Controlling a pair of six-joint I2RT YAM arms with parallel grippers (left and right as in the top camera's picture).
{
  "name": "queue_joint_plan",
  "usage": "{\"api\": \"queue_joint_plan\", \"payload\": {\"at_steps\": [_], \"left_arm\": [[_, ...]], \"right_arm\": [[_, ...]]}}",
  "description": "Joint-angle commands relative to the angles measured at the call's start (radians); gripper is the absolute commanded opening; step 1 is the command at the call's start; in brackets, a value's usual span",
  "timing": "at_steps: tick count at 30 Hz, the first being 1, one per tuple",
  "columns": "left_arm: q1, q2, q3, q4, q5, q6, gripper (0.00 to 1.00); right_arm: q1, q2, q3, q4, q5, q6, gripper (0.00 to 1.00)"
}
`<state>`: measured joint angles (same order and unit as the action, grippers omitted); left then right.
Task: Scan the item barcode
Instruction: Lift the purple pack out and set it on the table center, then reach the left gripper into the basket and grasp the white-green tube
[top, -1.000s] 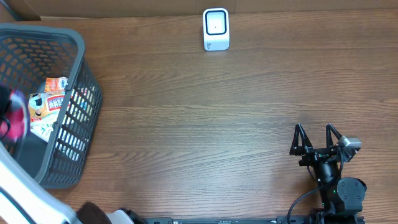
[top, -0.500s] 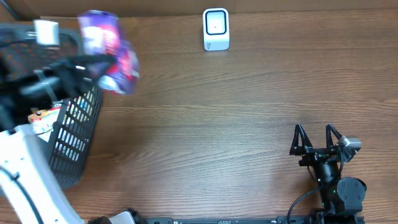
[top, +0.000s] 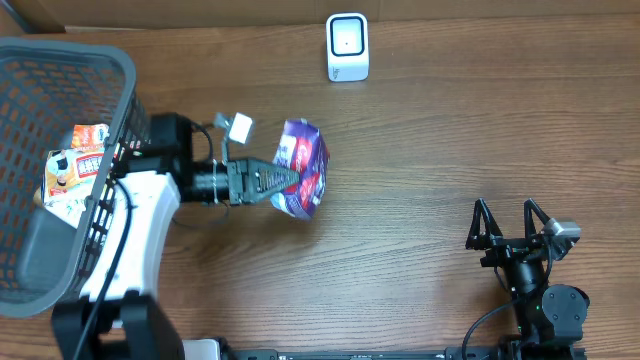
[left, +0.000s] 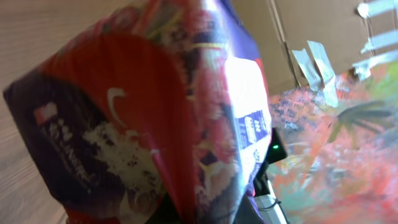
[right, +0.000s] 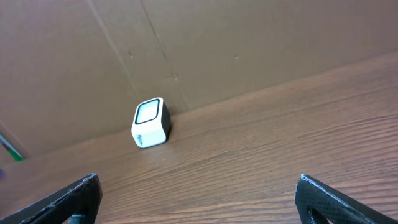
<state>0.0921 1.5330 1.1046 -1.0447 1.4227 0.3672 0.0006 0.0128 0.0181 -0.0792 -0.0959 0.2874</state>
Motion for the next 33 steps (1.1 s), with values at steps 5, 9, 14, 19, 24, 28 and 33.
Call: {"api": "queue_joint_plan", "payload": {"at_steps": [5, 9, 14, 19, 24, 28, 33], "left_arm": [[0.004, 0.207, -0.161, 0.158, 0.070, 0.052, 0.04], [0.000, 0.306, -0.173, 0.188, 0.031, 0.053, 0.05], [-0.003, 0.356, -0.171, 0.194, -0.098, 0.051, 0.74], [-0.009, 0.345, -0.111, 0.188, -0.099, -0.066, 1.00], [-0.058, 0.288, 0.022, 0.173, -0.136, -0.190, 1.00], [-0.073, 0.200, 0.267, 0.104, -0.470, -0.431, 1.00], [-0.073, 0.133, 0.725, -0.138, -0.755, -0.487, 1.00]], "right_arm": [[0.004, -0.008, -0.010, 0.004, 0.009, 0.000, 1.00], [0.004, -0.008, -0.010, 0.004, 0.009, 0.000, 1.00], [0.004, -0.008, -0.010, 0.004, 0.009, 0.000, 1.00], [0.004, -0.008, -0.010, 0.004, 0.009, 0.000, 1.00], [0.004, -0.008, -0.010, 0.004, 0.009, 0.000, 1.00], [0.004, -0.008, -0.010, 0.004, 0.009, 0.000, 1.00], [0.004, -0.008, -0.010, 0.004, 0.009, 0.000, 1.00]]}}
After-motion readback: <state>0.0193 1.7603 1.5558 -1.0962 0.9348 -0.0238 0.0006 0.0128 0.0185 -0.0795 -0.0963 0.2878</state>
